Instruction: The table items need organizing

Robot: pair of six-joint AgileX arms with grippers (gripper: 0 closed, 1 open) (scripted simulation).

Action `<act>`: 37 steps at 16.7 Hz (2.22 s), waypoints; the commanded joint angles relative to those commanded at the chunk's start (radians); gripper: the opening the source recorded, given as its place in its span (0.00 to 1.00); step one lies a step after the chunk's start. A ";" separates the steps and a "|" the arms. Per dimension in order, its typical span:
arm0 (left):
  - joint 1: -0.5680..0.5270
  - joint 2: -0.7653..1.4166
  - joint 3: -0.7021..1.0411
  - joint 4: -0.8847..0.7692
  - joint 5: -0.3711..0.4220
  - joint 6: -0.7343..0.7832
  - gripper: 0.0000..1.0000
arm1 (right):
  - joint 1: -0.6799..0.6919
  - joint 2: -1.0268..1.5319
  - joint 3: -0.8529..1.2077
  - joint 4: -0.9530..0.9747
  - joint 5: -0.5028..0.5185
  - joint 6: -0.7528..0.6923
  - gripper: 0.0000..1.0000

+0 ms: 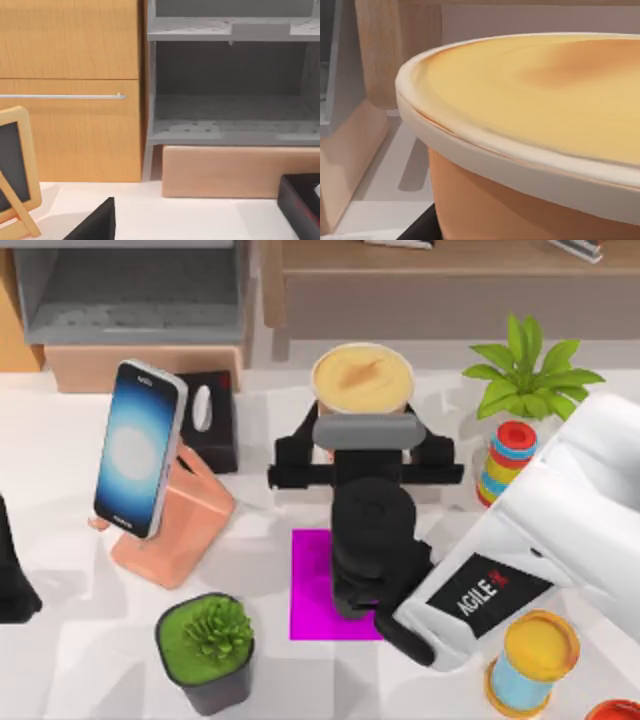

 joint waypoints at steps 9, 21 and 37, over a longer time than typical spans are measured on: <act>0.000 0.000 0.000 0.000 0.000 0.000 1.00 | -0.017 -0.047 0.013 -0.017 -0.010 0.002 0.00; 0.000 0.000 0.000 0.000 0.000 0.000 1.00 | -0.491 -0.484 -0.009 -0.227 -0.291 -0.004 0.00; 0.000 0.000 0.000 0.000 0.000 0.000 1.00 | -1.105 -0.374 0.309 -0.631 -1.038 0.001 0.00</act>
